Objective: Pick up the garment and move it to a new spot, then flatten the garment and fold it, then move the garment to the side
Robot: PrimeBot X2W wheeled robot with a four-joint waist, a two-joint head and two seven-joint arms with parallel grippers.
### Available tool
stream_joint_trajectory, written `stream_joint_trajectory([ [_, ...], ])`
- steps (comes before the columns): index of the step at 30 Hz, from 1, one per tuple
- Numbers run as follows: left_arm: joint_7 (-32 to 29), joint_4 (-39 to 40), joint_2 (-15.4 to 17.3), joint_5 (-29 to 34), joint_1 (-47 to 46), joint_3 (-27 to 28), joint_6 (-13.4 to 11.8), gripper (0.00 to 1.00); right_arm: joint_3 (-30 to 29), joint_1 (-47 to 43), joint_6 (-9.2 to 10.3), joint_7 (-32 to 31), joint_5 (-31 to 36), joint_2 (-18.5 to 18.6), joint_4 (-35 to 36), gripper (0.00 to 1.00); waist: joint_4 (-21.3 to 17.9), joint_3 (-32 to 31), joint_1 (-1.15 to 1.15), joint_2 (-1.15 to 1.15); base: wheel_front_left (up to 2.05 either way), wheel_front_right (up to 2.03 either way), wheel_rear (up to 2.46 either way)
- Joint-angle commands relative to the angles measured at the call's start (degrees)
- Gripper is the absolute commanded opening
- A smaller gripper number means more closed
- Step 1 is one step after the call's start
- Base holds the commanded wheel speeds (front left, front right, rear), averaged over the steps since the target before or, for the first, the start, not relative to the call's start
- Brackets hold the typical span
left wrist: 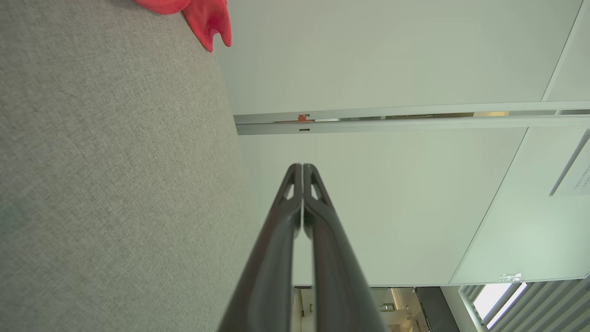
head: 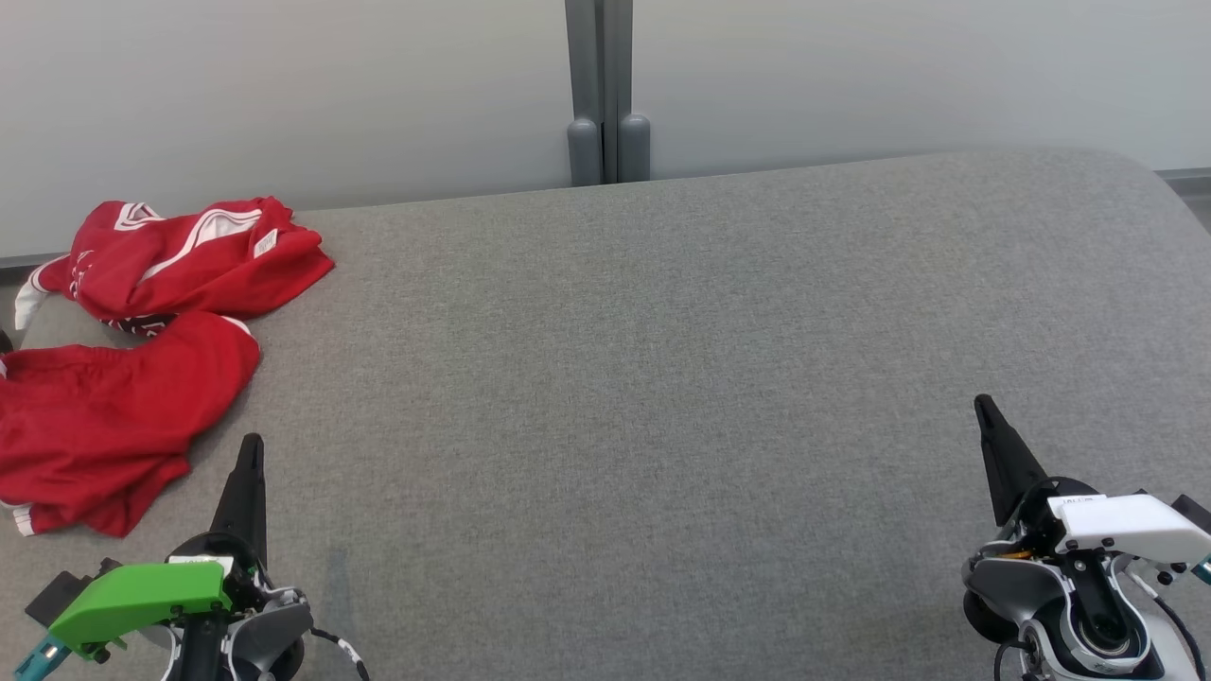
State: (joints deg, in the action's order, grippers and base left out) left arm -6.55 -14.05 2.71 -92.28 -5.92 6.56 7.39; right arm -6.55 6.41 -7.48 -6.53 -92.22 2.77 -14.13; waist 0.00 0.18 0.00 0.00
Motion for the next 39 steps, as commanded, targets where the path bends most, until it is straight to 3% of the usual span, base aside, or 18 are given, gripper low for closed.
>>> stream_joint_trajectory([
  [1,-0.1,0.1,0.3,-0.3,-0.6,0.1,0.3,0.00,0.0,-0.5,-0.02,-0.1,-0.4,0.2,0.3,0.00,0.0,0.0,0.00,0.00,0.00,0.00,0.00],
  [39,-0.1,0.1,0.4,-0.2,-0.6,0.1,0.3,0.00,0.0,-0.5,-0.02,-0.1,-0.4,0.2,0.3,0.00,0.0,0.0,0.00,0.00,0.00,0.00,0.00],
])
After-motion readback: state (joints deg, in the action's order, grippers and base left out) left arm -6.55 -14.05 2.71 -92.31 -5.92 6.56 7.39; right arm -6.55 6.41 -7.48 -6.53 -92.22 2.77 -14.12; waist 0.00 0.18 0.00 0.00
